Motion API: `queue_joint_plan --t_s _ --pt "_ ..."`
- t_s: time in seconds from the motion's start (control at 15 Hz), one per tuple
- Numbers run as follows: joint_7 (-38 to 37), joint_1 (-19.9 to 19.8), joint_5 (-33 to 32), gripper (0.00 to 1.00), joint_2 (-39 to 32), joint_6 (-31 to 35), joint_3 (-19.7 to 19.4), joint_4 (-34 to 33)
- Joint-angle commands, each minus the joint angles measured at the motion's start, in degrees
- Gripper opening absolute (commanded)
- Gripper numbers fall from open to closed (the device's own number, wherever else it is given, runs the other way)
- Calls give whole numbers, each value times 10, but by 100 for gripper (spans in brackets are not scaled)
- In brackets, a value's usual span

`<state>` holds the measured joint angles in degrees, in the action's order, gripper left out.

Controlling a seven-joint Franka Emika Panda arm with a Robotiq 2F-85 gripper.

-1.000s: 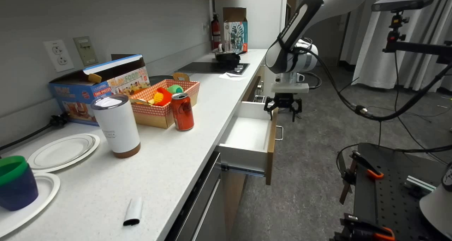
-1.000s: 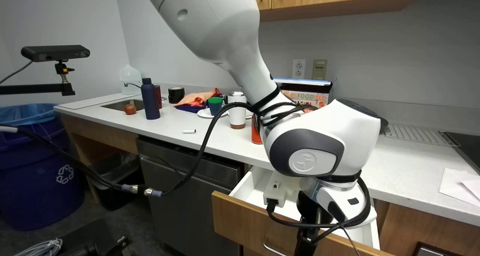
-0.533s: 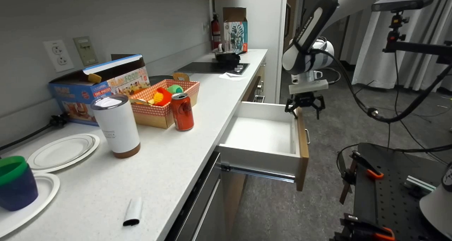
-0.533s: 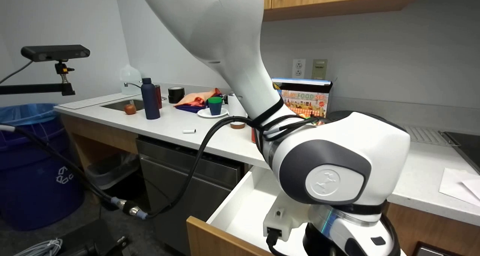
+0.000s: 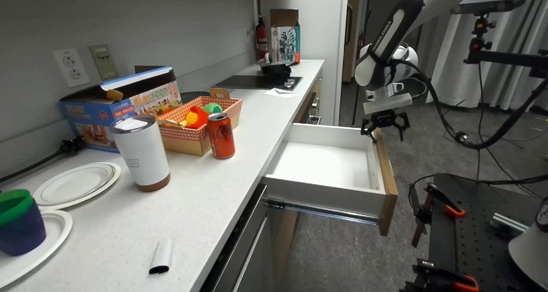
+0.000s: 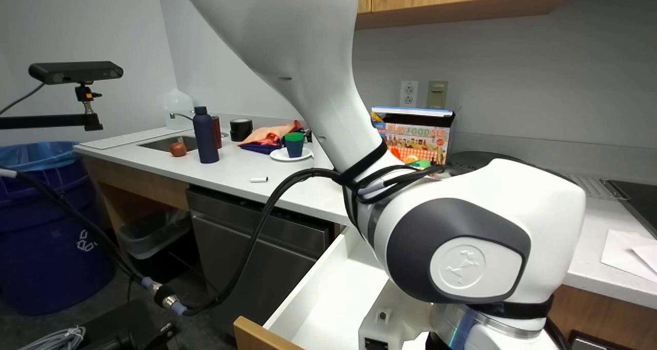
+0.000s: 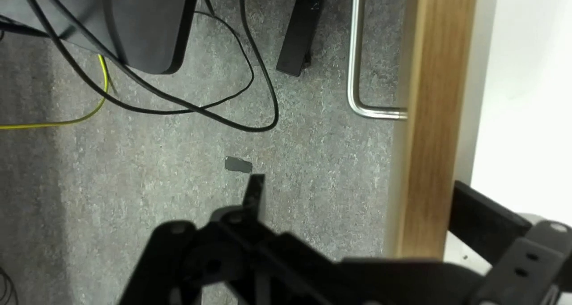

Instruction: Open the drawer

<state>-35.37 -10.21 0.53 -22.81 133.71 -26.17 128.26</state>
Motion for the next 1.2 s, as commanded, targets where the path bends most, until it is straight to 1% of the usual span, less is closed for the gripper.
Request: queue_joint_plan --t_s 0.0,0.13,0.33,0.8,1.13 --pt "-20 11 -49 100 75 -6 -7 32" --pt "-20 10 -66 100 112 -10 1 38" --pt "-9 3 -70 100 168 -6 22 51" --pt "17 -6 -40 100 268 16 87 94" --pt "40 -10 -20 100 315 54 117 140"
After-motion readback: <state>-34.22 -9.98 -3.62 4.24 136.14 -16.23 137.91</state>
